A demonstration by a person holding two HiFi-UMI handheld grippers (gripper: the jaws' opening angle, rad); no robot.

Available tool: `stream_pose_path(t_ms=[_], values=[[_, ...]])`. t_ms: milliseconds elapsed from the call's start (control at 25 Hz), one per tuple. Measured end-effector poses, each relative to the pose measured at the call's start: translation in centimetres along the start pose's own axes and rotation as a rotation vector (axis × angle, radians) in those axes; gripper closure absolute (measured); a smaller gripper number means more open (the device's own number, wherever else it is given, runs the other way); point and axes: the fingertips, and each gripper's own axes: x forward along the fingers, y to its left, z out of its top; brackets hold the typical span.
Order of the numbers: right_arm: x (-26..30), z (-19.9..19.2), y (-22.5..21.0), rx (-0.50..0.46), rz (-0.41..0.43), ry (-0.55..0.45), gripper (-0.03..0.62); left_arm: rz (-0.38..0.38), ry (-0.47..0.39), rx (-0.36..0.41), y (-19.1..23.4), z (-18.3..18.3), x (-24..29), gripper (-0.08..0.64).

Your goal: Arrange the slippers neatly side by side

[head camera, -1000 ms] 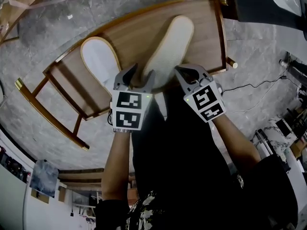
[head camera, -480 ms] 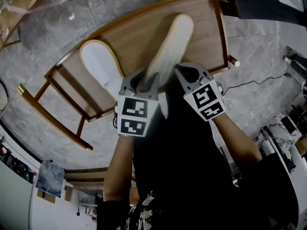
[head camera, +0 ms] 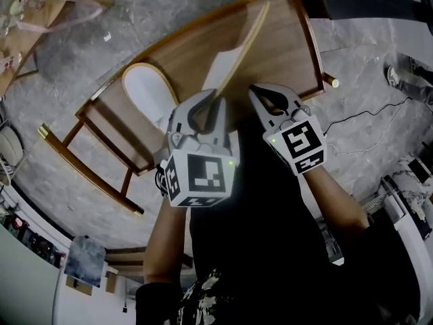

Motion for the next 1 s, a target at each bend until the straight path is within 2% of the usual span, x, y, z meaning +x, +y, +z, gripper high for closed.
stream_pose_path(t_ms=[200, 280, 560, 800, 1000], values=[[-0.9, 1.1, -0.6, 0.032, -0.050, -0.095, 0.594, 0.023, 0.071, 0.215, 0.5, -1.1, 0.5, 0.528], [-1.3, 0.6, -1.0, 0.050, -0.074, -0.098, 0.594, 0.007, 0.075, 0.249, -0.3, -1.1, 0.6, 0.526], [-1.9, -0.2, -1.2, 0.057, -0.100, -0.092, 0.594, -0.052, 0.088, 0.259, -2.8, -1.9, 0.9, 0.512], [-1.8, -0.4, -1.3, 0.052, -0.103, -0.086, 0.594, -0.145, 0.079, 0.123, -4.9, -2.9, 1.3, 0.489], [-1.8, -1.3, -1.1, 0.056, -0.104, -0.063, 0.594, -0.176, 0.106, 0.095, -6.1, -4.1, 1.8, 0.480]])
